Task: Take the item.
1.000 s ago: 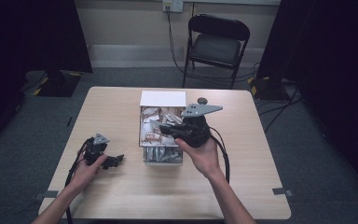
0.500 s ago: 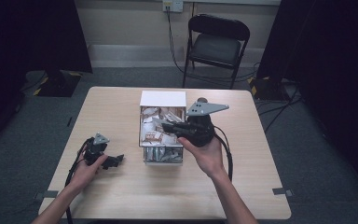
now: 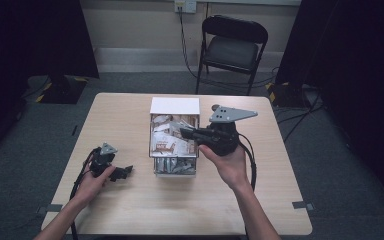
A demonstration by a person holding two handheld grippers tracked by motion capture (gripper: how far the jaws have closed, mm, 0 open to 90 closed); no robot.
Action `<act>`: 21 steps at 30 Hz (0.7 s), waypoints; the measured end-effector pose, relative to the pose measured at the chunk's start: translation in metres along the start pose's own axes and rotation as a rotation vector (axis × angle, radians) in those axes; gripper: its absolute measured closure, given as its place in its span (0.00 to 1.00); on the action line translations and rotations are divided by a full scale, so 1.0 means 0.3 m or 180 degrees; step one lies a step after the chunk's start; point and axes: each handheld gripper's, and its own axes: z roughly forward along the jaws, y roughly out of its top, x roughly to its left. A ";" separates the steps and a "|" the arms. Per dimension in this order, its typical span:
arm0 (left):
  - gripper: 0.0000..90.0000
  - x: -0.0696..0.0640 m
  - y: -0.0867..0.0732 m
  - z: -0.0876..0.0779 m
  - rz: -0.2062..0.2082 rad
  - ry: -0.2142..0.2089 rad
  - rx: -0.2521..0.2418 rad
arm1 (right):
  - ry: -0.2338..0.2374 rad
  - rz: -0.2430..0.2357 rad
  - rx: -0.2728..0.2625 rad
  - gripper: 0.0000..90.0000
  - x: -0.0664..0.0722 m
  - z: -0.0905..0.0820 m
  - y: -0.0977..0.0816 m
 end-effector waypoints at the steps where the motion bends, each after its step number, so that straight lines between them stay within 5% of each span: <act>1: 0.00 0.000 0.000 0.000 0.0000 -0.0001 0.0001 | -0.0001 -0.0003 -0.0009 0.99 0.000 -0.004 0.001; 21: 0.00 0.000 0.000 0.000 -0.0001 0.0002 -0.0004 | -0.0140 -0.0019 -0.0116 0.99 0.003 -0.113 0.019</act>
